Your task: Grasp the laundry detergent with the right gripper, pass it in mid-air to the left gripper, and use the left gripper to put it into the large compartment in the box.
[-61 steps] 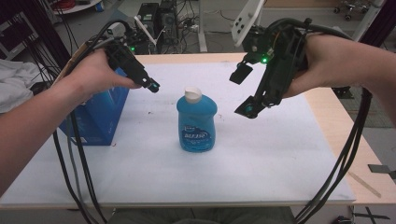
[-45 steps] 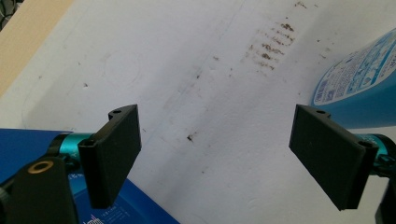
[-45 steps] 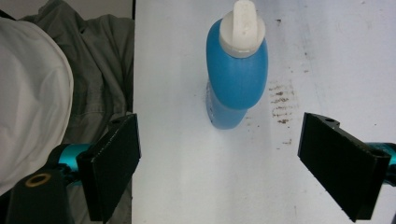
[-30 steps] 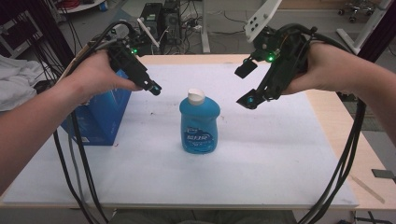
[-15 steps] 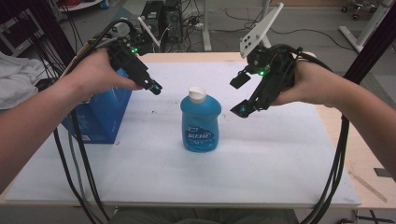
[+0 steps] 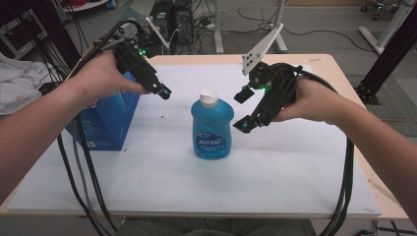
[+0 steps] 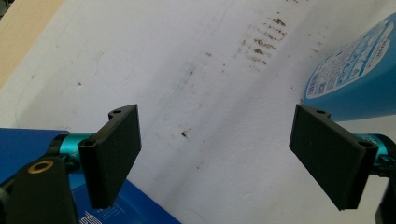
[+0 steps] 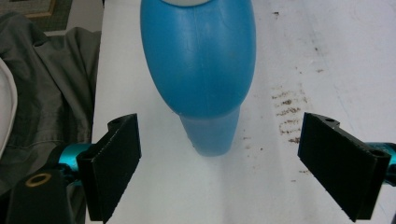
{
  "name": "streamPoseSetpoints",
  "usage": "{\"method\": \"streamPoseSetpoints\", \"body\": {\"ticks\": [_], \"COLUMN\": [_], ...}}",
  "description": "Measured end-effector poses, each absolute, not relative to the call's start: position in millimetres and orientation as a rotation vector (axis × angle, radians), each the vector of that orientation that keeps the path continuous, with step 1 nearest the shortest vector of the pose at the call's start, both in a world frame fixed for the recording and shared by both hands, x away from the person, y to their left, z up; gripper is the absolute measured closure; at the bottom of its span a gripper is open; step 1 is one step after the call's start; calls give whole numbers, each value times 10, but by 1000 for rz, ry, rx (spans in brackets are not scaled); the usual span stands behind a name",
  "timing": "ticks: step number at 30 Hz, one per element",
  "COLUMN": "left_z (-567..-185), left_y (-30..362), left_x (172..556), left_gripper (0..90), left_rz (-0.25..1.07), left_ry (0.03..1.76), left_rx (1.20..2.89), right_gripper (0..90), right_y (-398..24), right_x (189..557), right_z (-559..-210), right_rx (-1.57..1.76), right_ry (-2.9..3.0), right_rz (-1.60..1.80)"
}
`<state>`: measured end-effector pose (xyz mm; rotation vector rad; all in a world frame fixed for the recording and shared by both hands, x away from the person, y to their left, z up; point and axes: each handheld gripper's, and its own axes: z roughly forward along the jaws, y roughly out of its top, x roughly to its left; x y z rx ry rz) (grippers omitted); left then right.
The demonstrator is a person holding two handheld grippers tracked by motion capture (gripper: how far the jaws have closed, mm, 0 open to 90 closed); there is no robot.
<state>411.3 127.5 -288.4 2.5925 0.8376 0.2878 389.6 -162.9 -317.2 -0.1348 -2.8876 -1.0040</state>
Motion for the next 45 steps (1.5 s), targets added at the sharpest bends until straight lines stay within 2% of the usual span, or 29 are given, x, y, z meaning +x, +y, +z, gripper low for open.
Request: {"method": "streamPoseSetpoints", "body": {"ticks": [17, 39, 40, 45], "left_z": [-2894, -2894, -2894, -2895], "left_y": [1287, 1274, 1275, 1281], "left_x": [4106, 4100, 4099, 4098], "left_gripper": [168, 169, 169, 169], "left_rz": [278, 275, 275, 275], "left_ry": [837, 834, 835, 839], "left_rx": [2598, 2598, 2598, 2601], "right_gripper": [129, 133, 197, 198], "right_y": [-1386, -1279, -1282, -1276], "right_x": [3893, 3855, 3854, 3847], "right_z": [-3455, -3586, -3584, -3577], "right_rx": [-125, -100, -84, -79], "right_ry": [-2862, -2879, -2870, -2870], "right_rz": [-1036, -1067, -1077, -1090]}}
